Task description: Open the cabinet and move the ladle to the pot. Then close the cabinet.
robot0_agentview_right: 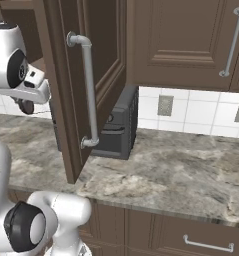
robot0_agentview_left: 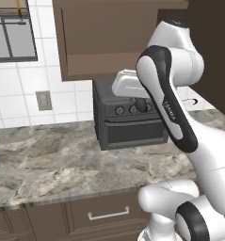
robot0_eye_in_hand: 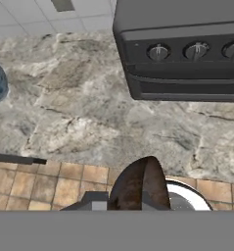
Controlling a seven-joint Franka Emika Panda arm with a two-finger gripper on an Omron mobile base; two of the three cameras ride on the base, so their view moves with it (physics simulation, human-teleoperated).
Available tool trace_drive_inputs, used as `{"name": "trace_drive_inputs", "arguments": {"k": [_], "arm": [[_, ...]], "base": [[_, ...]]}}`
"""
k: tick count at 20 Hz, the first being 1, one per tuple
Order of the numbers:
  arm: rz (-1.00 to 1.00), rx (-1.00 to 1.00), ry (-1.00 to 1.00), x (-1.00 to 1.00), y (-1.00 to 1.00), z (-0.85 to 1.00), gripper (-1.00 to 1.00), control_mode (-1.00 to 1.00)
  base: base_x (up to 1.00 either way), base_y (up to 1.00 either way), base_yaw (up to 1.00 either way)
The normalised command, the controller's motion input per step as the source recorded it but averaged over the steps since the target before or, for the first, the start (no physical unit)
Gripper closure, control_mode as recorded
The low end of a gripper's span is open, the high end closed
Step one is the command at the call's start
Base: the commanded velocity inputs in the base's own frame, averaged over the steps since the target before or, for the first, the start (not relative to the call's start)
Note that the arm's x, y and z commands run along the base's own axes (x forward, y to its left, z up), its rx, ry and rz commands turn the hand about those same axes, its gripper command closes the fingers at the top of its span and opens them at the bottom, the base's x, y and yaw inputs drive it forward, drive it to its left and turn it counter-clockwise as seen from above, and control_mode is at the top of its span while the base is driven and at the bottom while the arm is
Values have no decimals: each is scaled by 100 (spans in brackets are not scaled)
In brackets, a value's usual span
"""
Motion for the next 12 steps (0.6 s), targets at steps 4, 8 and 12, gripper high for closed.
{"name": "trace_drive_inputs", "arguments": {"k": [4,8,12], "arm": [[0,0,0,0,0,0,100,100],[0,0,0,0,0,0,100,100],[0,0,0,0,0,0,100,100]], "base": [[-82,8,0],[-100,51,0],[-76,94,0]]}}
